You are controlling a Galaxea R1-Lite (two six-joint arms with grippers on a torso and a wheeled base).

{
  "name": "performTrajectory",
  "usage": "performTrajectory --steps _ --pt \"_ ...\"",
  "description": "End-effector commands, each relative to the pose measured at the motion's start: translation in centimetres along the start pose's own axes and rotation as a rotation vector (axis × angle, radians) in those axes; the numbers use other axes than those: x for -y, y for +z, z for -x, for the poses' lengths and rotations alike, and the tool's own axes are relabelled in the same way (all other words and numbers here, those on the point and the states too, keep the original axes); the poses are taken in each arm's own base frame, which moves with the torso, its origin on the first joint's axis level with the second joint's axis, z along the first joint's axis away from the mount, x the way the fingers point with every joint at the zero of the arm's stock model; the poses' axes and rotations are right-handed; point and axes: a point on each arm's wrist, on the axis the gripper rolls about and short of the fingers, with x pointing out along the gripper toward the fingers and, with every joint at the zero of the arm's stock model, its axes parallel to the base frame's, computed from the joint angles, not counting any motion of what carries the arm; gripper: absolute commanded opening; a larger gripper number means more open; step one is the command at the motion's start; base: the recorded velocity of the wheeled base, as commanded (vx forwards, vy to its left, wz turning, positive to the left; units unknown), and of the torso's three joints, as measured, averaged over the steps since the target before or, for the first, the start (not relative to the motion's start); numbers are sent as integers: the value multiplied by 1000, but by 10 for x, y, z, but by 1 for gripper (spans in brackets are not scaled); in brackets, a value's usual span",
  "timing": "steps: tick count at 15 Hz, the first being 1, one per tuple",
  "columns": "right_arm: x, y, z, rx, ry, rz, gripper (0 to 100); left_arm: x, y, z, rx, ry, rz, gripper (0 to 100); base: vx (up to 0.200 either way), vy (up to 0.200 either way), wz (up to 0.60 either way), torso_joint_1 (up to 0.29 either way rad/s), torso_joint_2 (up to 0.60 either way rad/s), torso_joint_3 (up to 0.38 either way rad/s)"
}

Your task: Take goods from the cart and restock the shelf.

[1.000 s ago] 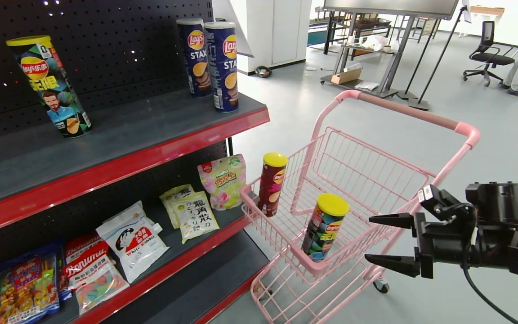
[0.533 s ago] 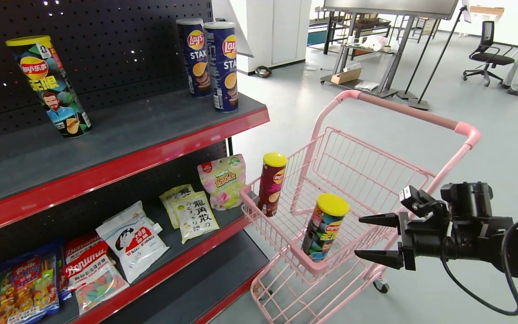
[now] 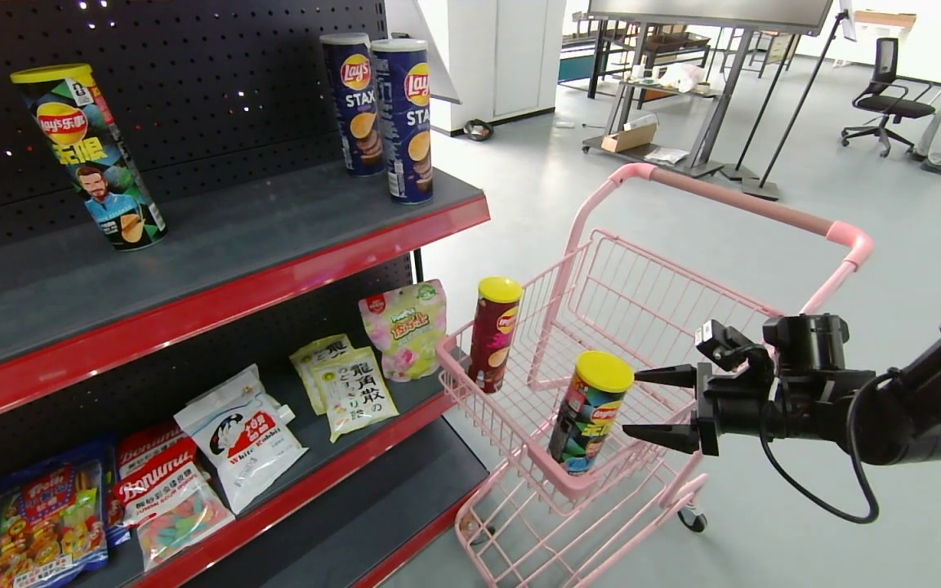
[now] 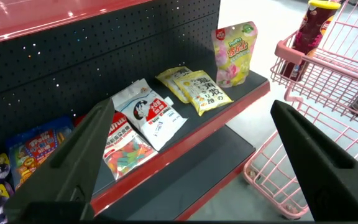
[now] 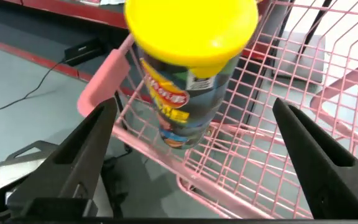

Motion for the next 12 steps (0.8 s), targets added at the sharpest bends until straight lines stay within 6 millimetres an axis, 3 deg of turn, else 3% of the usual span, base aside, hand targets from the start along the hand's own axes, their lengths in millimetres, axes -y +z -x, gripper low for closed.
performTrajectory --steps 1,8,12 --pt "9 -5 -8 -2 3 -4 100 0 0 0 -1 0 0 100 0 0 0 0 0 0" --pt "9 12 -33 25 51 21 100 0 0 0 -1 0 0 100 0 0 0 0 0 0" --pt "8 11 -49 23 85 15 100 0 0 0 -1 0 -1 100 0 0 0 0 0 0"
